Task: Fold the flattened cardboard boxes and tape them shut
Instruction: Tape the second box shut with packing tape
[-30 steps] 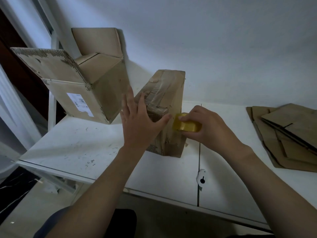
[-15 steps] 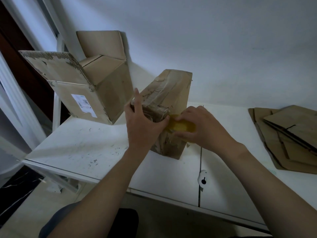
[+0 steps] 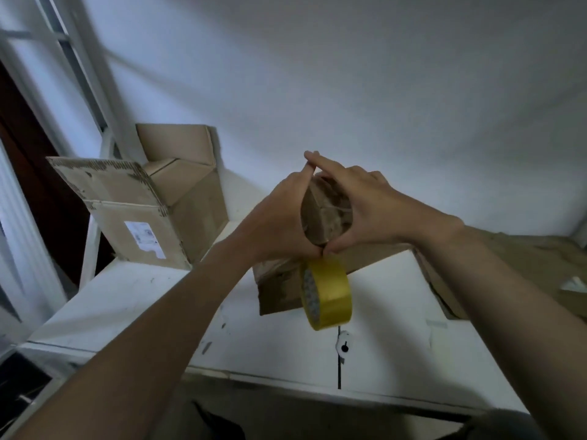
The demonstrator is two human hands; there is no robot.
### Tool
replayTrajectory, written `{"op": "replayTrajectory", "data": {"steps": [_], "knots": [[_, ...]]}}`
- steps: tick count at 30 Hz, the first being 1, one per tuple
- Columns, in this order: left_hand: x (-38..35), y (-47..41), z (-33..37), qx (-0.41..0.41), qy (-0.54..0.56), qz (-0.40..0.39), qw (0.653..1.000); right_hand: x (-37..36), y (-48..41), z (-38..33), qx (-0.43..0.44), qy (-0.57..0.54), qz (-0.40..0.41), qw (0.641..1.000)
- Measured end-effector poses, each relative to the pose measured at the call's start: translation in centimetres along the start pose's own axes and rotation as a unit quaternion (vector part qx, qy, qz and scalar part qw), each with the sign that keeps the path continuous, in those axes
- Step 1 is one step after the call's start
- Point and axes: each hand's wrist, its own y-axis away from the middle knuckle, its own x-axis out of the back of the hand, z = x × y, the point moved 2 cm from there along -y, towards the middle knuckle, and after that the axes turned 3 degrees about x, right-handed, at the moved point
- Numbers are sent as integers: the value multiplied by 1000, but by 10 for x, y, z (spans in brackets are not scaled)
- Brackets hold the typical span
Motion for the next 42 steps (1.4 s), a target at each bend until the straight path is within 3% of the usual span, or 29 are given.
{"op": "replayTrajectory", "data": {"steps": [7, 11, 15, 17, 19, 21, 24, 27, 31, 35, 42], "knots": [[19, -6, 19, 34, -66, 4, 997, 16, 5, -1, 6, -103, 61, 993], [33, 3, 18, 202, -113, 12, 973, 16, 2, 10, -40, -120, 134, 983], [23, 26, 17, 311, 49, -45, 948, 1, -9, 14, -83, -85, 206, 971], [16, 35, 17, 300, 34, -31, 953, -7, -14, 14, -108, -90, 239, 961], [19, 40, 10, 285, -3, 37, 958, -15, -16, 16, -133, -117, 261, 949], [22, 43, 2, 271, 27, 74, 959, -26, -15, 21, -154, -177, 280, 931], [17, 48, -4, 226, -11, 56, 972, -52, -12, 30, -155, -255, 283, 912], [3, 55, -11, 205, -32, 10, 978, -82, -9, 42, -144, -276, 252, 916], [-18, 60, -25, 235, -10, -27, 972, -106, -5, 62, -141, -240, 211, 937], [-29, 50, -32, 237, -18, -33, 971, -119, -14, 64, -90, -128, 200, 967], [-38, 33, -35, 220, -48, 10, 974, -140, -32, 60, -142, -150, 288, 935]]}}
